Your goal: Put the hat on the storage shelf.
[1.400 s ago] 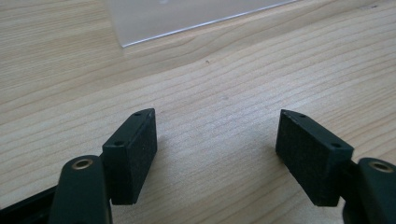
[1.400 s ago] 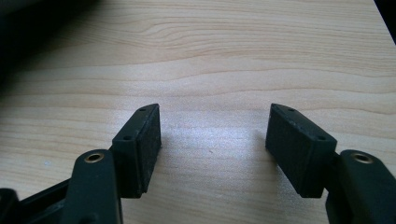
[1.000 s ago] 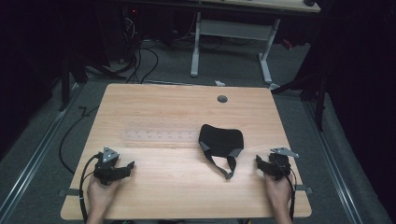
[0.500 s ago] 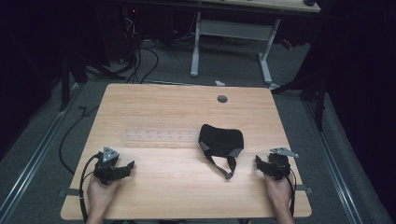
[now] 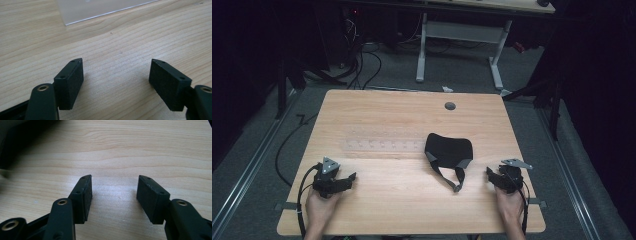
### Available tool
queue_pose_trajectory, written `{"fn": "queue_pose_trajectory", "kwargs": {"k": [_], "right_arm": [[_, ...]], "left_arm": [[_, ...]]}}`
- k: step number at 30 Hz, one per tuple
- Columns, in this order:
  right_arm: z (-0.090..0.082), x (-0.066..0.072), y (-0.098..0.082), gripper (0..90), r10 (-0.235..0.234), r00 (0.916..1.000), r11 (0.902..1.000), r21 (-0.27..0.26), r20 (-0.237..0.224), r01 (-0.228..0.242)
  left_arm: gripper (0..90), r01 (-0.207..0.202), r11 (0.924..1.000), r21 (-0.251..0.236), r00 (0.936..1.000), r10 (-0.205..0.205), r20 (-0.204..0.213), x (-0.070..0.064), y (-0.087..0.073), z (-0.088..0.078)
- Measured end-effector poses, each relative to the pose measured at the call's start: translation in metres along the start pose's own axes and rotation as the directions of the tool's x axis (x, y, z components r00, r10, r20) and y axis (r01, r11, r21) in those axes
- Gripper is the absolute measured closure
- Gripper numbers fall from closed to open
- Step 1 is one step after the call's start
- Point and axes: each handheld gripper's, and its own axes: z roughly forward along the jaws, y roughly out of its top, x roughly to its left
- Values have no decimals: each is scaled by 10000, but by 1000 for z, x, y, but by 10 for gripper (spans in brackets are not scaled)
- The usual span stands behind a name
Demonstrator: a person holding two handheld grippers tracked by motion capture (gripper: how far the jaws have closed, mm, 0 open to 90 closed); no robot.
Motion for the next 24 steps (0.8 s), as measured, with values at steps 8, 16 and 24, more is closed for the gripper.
{"fn": "queue_pose_trajectory", "kwargs": {"k": [8,16,24], "right_arm": [[-11,9,-4,459,-225,9985,9994,-272,-496,212],[-27,21,-5,463,-560,9924,9965,-682,-1092,487],[-37,44,1,455,-886,9811,9901,-1226,-1721,679]], "left_arm": [[283,-23,10000,32,10000,23,34,0,0,0],[283,-37,10000,38,10000,37,42,-1,0,0],[283,-38,10000,40,10000,38,40,-1,0,0]]}}
